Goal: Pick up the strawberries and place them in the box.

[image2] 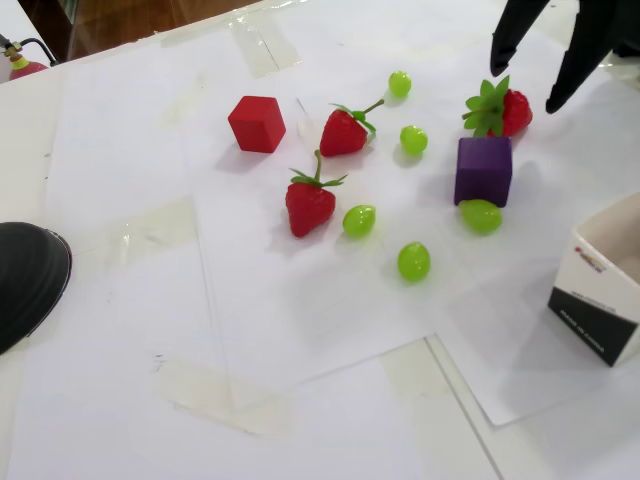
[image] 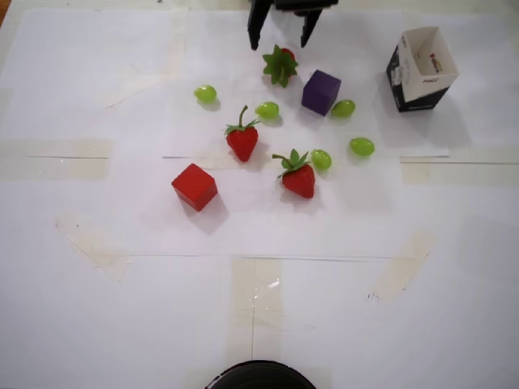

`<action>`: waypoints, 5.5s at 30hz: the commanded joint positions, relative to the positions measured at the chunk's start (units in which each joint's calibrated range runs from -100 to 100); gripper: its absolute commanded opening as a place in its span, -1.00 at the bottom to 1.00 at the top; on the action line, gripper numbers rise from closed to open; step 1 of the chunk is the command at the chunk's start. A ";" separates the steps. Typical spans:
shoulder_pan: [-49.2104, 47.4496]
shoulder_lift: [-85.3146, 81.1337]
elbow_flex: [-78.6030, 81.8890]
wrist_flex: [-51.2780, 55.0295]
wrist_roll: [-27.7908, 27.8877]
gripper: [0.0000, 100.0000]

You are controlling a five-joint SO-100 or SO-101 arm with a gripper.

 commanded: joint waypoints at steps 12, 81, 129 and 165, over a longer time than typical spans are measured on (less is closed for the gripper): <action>-0.95 3.31 3.42 -9.51 -0.98 -0.39; -1.90 0.73 9.24 -17.03 -1.81 -0.73; -28.37 43.55 -62.58 10.51 3.37 -0.73; -18.08 44.15 -78.12 20.96 4.35 -0.28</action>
